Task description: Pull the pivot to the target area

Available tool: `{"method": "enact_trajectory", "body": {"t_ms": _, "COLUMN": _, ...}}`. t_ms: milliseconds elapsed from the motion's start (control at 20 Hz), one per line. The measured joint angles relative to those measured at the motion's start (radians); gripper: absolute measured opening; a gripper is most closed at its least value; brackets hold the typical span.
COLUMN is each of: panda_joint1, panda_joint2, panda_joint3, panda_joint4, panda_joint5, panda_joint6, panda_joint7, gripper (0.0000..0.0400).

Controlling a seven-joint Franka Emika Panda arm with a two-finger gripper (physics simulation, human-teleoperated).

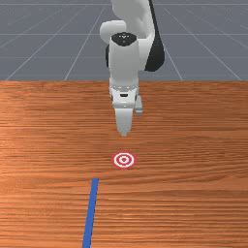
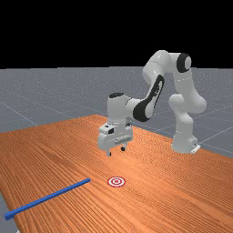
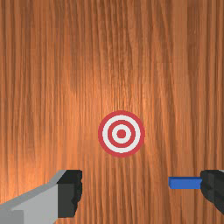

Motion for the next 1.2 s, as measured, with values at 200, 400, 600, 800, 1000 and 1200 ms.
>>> {"method": "enact_trajectory", "body": {"t_ms": 200, "panda_joint1": -0.021, "panda_joint2": 0.02, "panda_joint3": -0.005, "panda_joint4": -0.001, "panda_joint5": 0.005, "panda_joint6": 0.021, "panda_joint7": -0.036, "gripper": 0.0054}}
{"method": "enact_trajectory", "body": {"t_ms": 400, "panda_joint1": -0.025, "panda_joint2": 0.003, "panda_joint3": -0.038, "panda_joint4": 0.006, "panda_joint5": 0.022, "panda_joint6": -0.007, "panda_joint7": 0.077, "gripper": 0.0007}}
{"method": "enact_trajectory", "body": {"t_ms": 600, "panda_joint1": -0.038, "panda_joint2": -0.026, "panda_joint3": -0.025, "panda_joint4": -0.009, "panda_joint5": 0.014, "panda_joint6": -0.001, "panda_joint7": -0.004, "gripper": 0.0001}}
{"method": "enact_trajectory", "body": {"t_ms": 800, "panda_joint1": -0.043, "panda_joint2": -0.026, "panda_joint3": -0.021, "panda_joint4": -0.012, "panda_joint5": 0.011, "panda_joint6": -0.011, "panda_joint7": -0.036, "gripper": 0.0}}
{"method": "enact_trajectory", "body": {"t_ms": 1000, "panda_joint1": -0.038, "panda_joint2": -0.018, "panda_joint3": -0.027, "panda_joint4": -0.013, "panda_joint5": 0.014, "panda_joint6": -0.005, "panda_joint7": 0.001, "gripper": 0.0}}
{"method": "enact_trajectory", "body": {"t_ms": 1200, "panda_joint1": -0.041, "panda_joint2": -0.016, "panda_joint3": -0.024, "panda_joint4": -0.013, "panda_joint5": 0.012, "panda_joint6": -0.003, "panda_joint7": -0.019, "gripper": 0.0}}
